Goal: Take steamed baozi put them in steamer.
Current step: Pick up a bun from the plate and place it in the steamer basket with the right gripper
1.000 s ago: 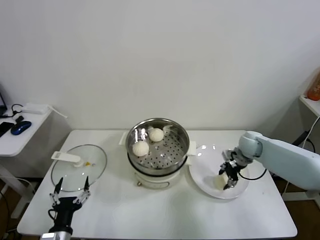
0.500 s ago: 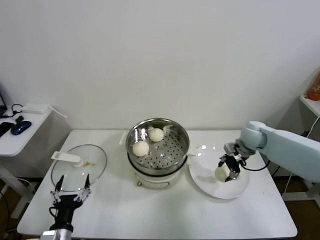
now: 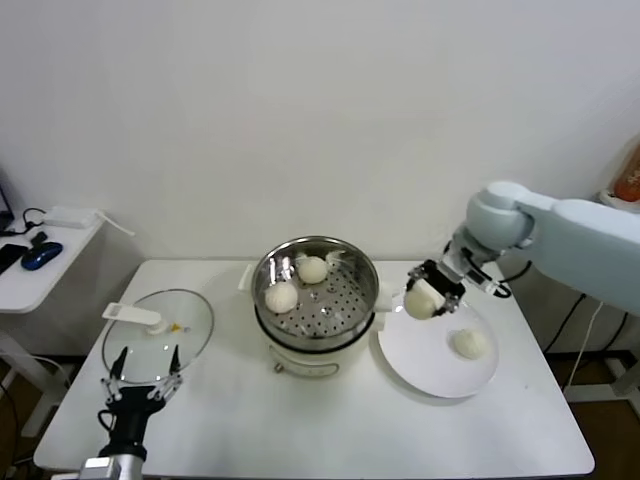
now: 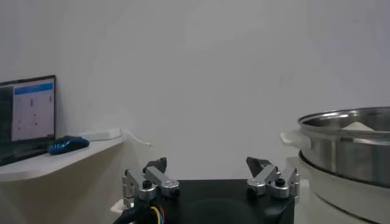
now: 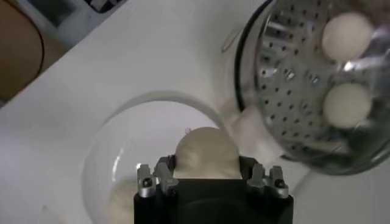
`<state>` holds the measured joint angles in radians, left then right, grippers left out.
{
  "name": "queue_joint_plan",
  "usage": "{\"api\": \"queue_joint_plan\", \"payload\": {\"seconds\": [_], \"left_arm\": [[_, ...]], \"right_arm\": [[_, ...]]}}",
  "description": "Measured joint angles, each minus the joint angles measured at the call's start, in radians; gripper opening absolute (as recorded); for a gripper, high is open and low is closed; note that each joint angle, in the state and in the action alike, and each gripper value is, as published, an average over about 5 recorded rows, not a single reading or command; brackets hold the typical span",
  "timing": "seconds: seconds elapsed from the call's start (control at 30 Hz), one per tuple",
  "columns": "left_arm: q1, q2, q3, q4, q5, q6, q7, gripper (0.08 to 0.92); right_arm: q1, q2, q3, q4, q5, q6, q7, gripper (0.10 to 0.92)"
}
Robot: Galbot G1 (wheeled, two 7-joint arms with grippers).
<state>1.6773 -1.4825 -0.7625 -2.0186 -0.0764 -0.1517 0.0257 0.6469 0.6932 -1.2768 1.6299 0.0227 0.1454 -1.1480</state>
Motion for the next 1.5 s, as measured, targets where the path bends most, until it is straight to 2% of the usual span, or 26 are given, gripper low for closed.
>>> {"api": "queue_joint_plan", "payload": {"seconds": [0.33,0.83,1.13,1.5], "left_arm": [[0.005,-0.002,0.002,-0.006,0.015,0.000,-0.001,0.823],[0.005,-0.002,-0.007,-0.008,0.020,0.009,-0.004,0.823],[0.003,-0.002,-0.011,0.000,0.020,0.013,-0.005,0.823],[0.003,-0.002,-0.011,0.009,0.020,0.014,-0.006,0.823]], "right_arm": [[0.063,0.143,0.025,0.025,-0.096,0.129,0.008,0.686],[-0.038,0.390,0.069,-0.087,-0.313,0.317,0.023,0.695],[-0.125,0.462,0.086,-0.118,-0.434,0.398,0.030,0.696],[-0.193,0.492,0.096,-0.130,-0.515,0.458,0.033,0.696]]}}
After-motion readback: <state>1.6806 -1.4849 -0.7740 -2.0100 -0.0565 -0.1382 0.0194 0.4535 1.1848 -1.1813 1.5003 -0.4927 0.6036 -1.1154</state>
